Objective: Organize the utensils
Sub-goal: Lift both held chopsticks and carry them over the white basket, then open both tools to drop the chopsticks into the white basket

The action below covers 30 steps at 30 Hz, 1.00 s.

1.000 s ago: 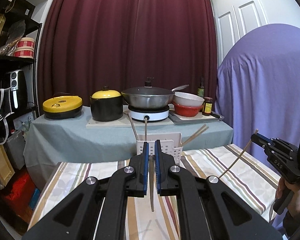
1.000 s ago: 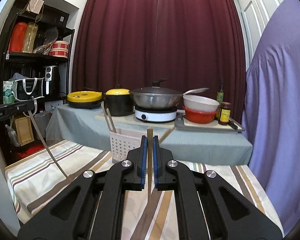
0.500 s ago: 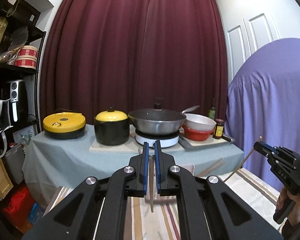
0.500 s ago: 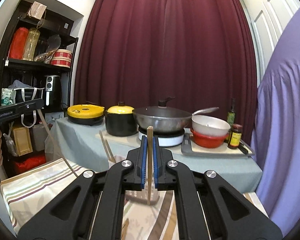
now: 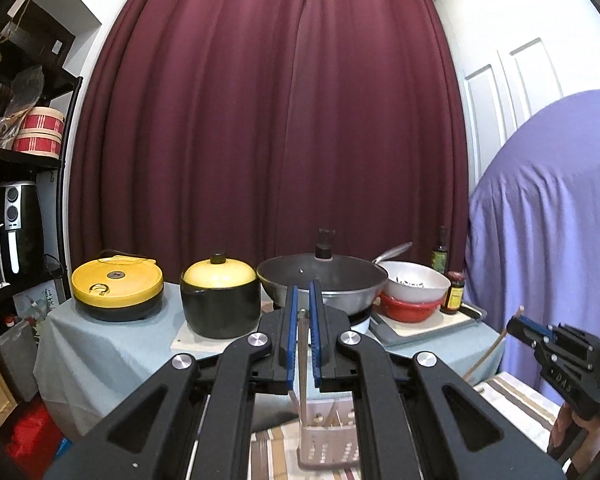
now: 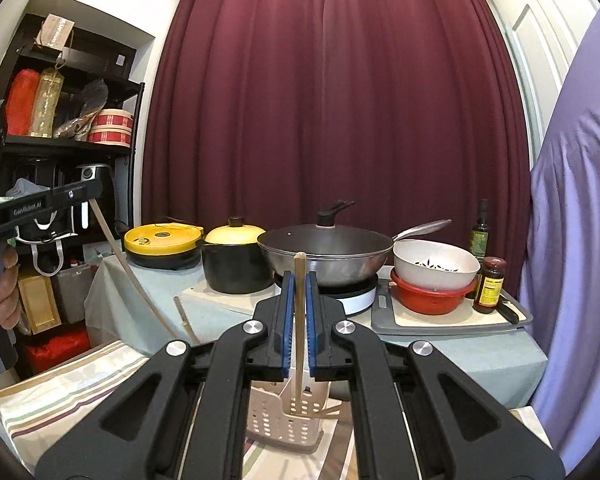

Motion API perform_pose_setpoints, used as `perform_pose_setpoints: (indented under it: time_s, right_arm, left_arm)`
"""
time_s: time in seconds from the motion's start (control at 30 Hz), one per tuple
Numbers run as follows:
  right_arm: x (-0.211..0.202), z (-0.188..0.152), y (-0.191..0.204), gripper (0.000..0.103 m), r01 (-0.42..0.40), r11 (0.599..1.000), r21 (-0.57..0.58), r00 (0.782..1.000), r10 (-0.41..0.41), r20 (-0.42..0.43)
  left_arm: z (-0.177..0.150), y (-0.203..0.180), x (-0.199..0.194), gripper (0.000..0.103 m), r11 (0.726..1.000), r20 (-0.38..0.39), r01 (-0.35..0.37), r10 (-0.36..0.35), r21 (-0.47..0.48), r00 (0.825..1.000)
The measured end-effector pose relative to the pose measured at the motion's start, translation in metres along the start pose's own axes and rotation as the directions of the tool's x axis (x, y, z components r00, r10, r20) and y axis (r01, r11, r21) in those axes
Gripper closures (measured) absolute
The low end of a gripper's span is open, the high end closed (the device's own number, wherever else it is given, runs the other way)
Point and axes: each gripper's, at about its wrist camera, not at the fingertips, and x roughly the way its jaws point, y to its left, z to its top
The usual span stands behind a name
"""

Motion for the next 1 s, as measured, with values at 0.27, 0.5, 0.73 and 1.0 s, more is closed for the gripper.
perform_pose_setpoints:
  time_s: [0.27, 0.5, 0.73, 1.0]
  right_arm:
    - [0.03, -0.009, -0.007, 0.097, -0.002, 1.0, 0.02, 0.999, 0.002, -0.036]
    - [0.057, -0.026, -0.008, 0.097, -0.001, 0.999, 0.035, 0.996, 0.004, -0.092]
    - [0.07, -0.044, -0.005, 0.073, -0.01, 0.999, 0.043, 0.988, 0.016, -0.153]
    - [0.039, -0.042, 0.003, 0.065, 0.008, 1.0, 0.03, 0.991, -0.004, -0.131]
  left_arm:
    - [-0.003, -0.002, 0.034, 0.097, 1.0, -0.029, 0.018, -0.018, 0.007, 0.999]
    - [-0.026, -0.005, 0.063, 0.097, 0.999, -0.098, 0.033, -0.032, 0.015, 0.995]
    - [-0.049, -0.007, 0.077, 0.094, 0.999, -0.162, 0.031, -0.025, 0.036, 0.987]
    - [-0.055, -0.013, 0.054, 0.063, 0.999, -0.158, 0.026, -0.02, 0.039, 0.987]
